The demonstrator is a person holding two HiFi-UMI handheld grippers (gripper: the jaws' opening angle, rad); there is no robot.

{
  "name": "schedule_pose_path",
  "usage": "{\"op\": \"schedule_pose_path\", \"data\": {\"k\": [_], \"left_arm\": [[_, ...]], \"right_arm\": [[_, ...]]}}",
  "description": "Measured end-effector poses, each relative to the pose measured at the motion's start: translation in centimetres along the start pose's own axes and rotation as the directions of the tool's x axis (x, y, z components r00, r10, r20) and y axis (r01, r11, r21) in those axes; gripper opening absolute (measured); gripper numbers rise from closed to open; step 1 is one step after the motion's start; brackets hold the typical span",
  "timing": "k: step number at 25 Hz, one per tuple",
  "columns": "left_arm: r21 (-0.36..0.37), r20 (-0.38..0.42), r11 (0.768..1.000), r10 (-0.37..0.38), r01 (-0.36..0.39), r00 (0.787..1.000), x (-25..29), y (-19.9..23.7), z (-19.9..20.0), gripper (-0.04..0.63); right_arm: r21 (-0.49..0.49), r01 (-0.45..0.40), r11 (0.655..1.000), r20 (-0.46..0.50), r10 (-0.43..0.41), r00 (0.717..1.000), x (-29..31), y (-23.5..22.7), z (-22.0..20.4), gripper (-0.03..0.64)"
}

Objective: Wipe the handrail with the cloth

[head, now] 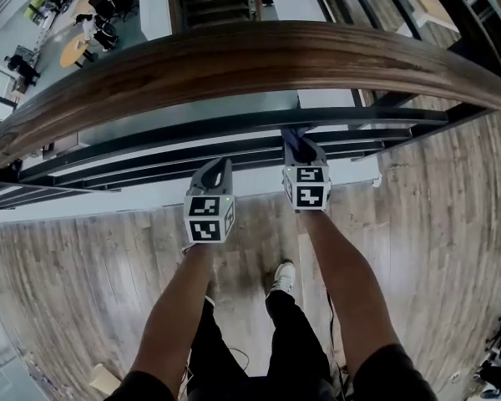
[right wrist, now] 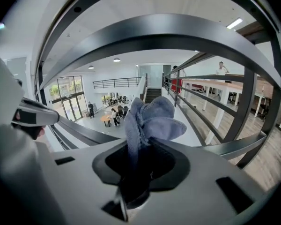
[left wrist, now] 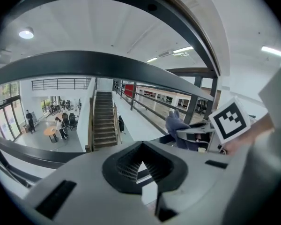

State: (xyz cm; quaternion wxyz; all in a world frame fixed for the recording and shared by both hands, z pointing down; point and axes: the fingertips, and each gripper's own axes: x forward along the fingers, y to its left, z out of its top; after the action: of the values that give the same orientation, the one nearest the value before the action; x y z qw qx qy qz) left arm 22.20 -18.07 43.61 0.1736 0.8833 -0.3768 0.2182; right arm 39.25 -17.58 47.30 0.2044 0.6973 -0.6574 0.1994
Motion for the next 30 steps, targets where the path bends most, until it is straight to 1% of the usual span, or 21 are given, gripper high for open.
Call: {"op": "schedule_pose_path", "data": {"k": [5,8,13,17,20,22,24,27,30], "left_arm": [[-0.007,0.007,1.000,-0.029,0.029,1.000,3.5,-6.2,-0.2,0.000],[0.012,0.002,0.999,-0.042,0.042,0.999,4.8,-9.4,-0.3,0.000],[0.027,-0.010,0.999,-0.041,0.041,0.999,6.3,-12.7,-0.4,0.000],[0.049,-0.005,0.997,-0.060,0.060,0.998,7.0,-15.1,0.1,0.000],[0.047,-0.007,0.997,-0.065,0.066,0.998,7.7,-16.4,0.1,0.000],[0.034,0.002,0.997,-0.074,0.074,0.997,7.9,-17.2,0.2,0.000],[0.031,0.013,0.996,-0.086,0.086,0.996,7.9,-17.5,0.0,0.000],[0.041,0.012,0.995,-0.095,0.095,0.995,7.7,-16.8,-1.5,0.000],[0.052,-0.006,0.994,-0.093,0.093,0.996,7.2,-14.6,-4.0,0.000]], "right_arm": [[0.004,0.053,0.999,0.025,-0.053,0.998,-1.3,-8.9,-1.7,0.091],[0.006,0.092,0.996,0.038,-0.092,0.995,-2.6,-14.2,-2.0,0.091],[-0.016,0.138,0.990,0.002,-0.138,0.990,-3.8,-21.6,-3.2,0.091],[-0.031,0.163,0.986,-0.021,-0.164,0.986,-4.5,-26.1,-3.7,0.091],[0.002,0.150,0.989,-0.020,-0.150,0.988,-4.6,-28.4,-4.0,0.091],[0.006,0.161,0.987,-0.019,-0.161,0.987,-4.7,-29.8,-4.2,0.091],[0.019,0.202,0.979,-0.018,-0.202,0.979,-5.0,-31.5,-4.5,0.091],[0.056,0.282,0.958,-0.018,-0.282,0.959,-5.5,-34.3,-5.2,0.091],[0.038,0.339,0.940,-0.025,-0.338,0.941,-5.5,-36.3,-5.7,0.091]]}}
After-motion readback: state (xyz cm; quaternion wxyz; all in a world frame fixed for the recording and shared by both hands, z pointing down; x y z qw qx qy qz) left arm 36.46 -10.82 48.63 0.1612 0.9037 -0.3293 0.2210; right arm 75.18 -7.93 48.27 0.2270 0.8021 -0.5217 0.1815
